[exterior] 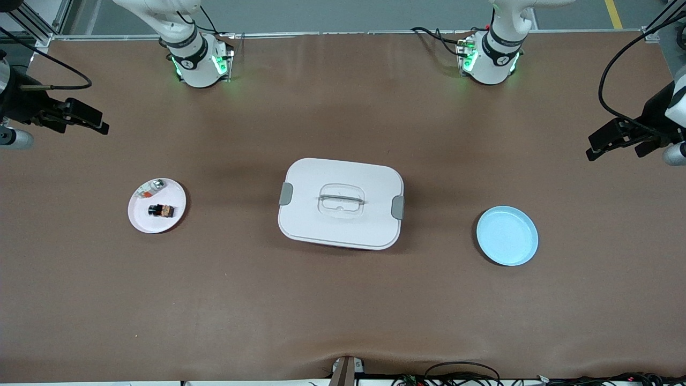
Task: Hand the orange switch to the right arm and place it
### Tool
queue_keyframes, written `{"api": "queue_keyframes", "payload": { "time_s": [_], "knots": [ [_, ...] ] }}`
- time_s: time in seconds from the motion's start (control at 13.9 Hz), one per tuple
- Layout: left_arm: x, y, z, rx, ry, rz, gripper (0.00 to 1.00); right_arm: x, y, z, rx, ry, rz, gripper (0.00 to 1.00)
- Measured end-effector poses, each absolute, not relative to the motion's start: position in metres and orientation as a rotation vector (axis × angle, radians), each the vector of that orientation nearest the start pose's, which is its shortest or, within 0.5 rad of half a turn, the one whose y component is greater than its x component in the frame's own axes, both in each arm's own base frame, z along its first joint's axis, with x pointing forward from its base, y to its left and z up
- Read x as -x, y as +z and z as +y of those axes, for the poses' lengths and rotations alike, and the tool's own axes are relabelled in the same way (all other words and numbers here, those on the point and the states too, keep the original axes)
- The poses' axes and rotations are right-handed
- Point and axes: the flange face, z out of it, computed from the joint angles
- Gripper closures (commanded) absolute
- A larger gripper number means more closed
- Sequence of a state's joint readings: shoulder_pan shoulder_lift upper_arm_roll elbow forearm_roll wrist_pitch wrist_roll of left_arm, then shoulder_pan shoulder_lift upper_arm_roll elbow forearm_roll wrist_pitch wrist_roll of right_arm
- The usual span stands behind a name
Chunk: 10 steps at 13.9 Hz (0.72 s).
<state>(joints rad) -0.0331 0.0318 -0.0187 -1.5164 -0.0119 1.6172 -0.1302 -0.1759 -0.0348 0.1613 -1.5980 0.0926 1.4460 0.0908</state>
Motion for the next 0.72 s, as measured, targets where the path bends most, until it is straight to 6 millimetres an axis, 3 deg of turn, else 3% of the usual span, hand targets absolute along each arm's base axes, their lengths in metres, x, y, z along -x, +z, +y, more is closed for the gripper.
{"api": "queue_keyframes", "payload": {
  "time_s": [0.29, 0.72],
  "knots": [
    [-0.569, 0.637, -0.031, 3.156, -0.107, -0.122, 0.0, -0.526, 0.611, 0.0, 3.05, 0.186, 0.172, 0.0],
    [-0.569, 0.637, -0.03, 3.156, -0.109, -0.051, 0.0, -0.519, 0.615, 0.002, 3.054, 0.173, 0.172, 0.0]
  ]
}}
